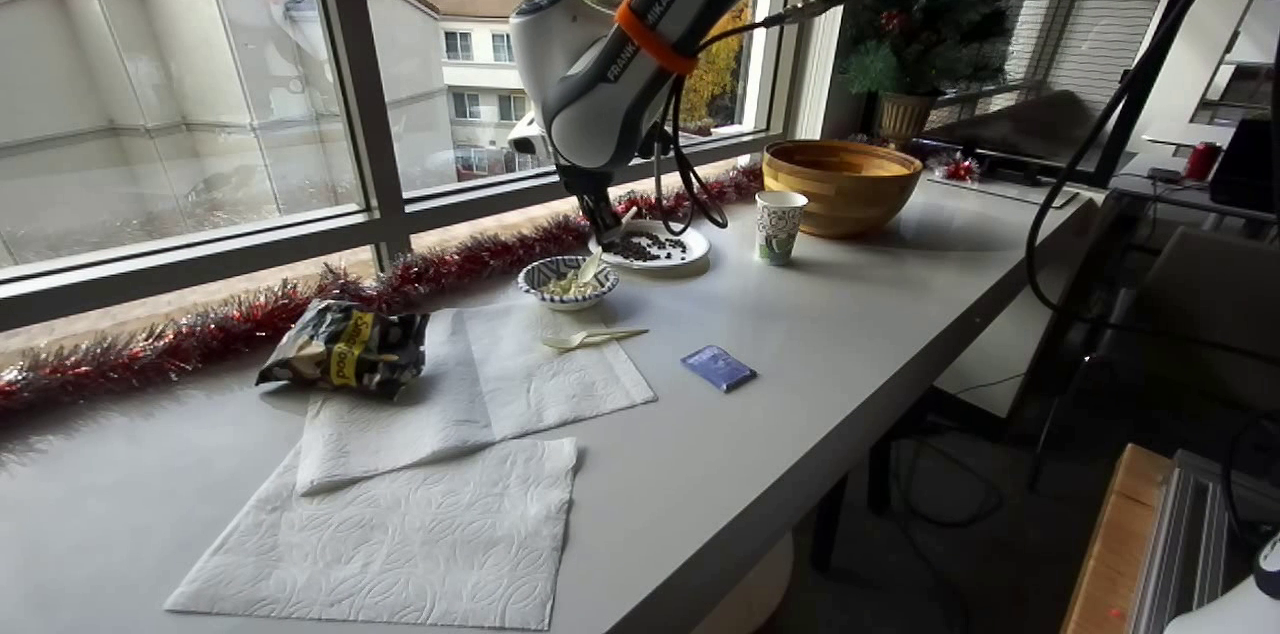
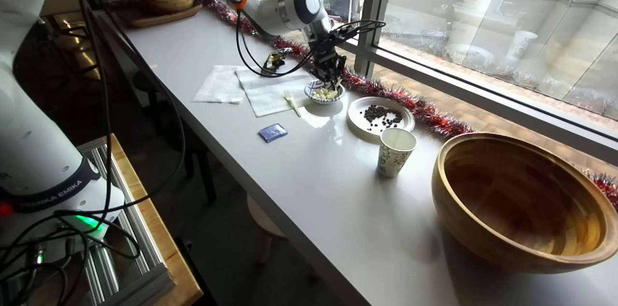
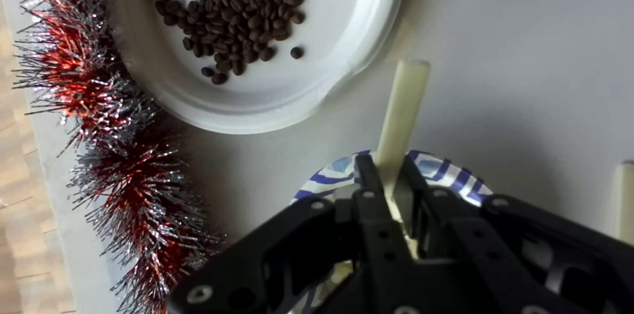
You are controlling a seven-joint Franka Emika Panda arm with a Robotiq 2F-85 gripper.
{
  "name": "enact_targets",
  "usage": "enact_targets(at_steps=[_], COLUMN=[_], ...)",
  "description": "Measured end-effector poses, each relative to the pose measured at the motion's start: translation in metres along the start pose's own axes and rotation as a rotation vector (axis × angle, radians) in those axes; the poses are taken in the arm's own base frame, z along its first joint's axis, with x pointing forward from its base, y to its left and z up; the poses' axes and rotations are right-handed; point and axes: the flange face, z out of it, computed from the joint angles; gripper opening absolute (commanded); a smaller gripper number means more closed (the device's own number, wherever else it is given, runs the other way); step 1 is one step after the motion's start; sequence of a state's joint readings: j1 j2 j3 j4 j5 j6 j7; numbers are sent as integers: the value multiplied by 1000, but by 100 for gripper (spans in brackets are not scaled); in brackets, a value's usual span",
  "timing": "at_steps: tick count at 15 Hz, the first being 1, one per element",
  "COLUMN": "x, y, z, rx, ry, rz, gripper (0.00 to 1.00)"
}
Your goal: Use the white spoon to place some contents from the bowl into the cup.
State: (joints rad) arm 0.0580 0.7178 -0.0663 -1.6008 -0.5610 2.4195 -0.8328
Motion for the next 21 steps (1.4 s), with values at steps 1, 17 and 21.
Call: enact_targets(at_steps=[1, 17, 21], x=[1, 7, 8], y=[2, 3, 1], z=[-3, -10, -6], rx=[-4, -2, -10], ry=[2, -119, -139], rz=[0, -139, -165], gripper=[3, 3, 3])
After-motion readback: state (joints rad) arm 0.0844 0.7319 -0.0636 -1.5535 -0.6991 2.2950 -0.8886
